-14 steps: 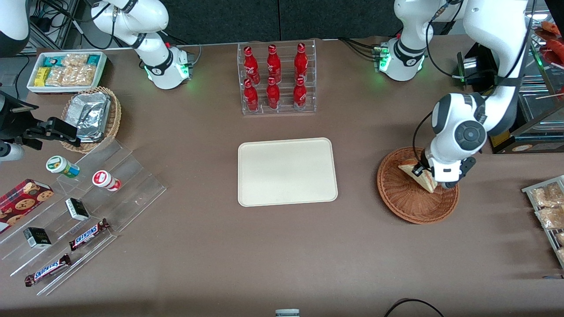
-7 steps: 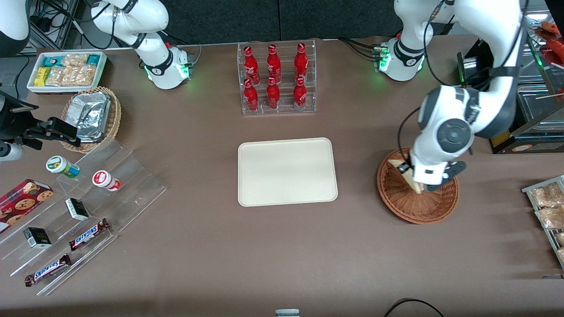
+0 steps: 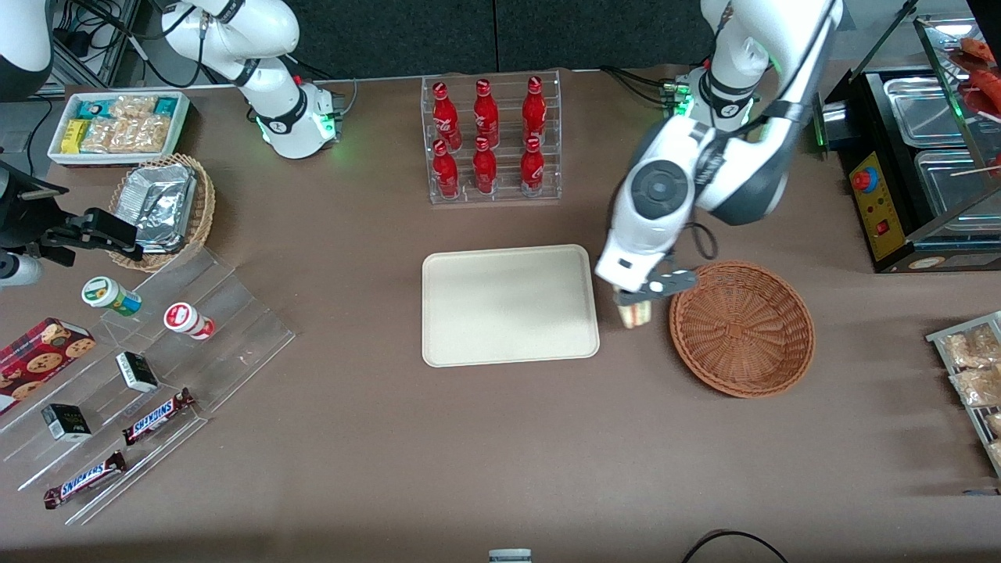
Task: Place sandwich from basket to tray
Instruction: 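Lift the sandwich and carry it over the white tray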
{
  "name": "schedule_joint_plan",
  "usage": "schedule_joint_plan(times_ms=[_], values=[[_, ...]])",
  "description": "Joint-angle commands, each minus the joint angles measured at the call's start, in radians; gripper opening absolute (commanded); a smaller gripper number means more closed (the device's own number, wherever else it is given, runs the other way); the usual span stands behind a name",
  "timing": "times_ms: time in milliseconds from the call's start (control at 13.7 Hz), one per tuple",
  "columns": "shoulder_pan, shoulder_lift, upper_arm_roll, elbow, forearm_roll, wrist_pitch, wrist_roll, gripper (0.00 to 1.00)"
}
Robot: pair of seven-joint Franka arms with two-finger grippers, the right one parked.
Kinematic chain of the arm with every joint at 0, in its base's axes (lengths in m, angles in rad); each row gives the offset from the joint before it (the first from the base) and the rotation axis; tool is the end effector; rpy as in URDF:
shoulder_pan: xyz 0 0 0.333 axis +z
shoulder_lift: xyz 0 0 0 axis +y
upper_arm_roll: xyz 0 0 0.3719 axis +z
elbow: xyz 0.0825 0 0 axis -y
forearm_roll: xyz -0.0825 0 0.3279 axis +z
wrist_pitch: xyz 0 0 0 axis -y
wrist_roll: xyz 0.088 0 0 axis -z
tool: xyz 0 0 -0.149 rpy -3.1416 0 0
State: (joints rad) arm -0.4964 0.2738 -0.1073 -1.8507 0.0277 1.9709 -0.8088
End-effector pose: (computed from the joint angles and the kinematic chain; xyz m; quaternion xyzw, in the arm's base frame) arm 0.4703 -0.3155 0.4065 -0.9924 -0.0966 0.0592 0.0475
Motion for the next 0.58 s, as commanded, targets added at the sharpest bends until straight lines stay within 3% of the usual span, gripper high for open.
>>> schedule_joint_plan(times_ms=[0,511], values=[[-0.077,0.123,0.011,0.116,-0.031,0.052,0.02,0.0],[-0.227,0.387,0.011,0.382,-0.032,0.088,0.025,0.0]])
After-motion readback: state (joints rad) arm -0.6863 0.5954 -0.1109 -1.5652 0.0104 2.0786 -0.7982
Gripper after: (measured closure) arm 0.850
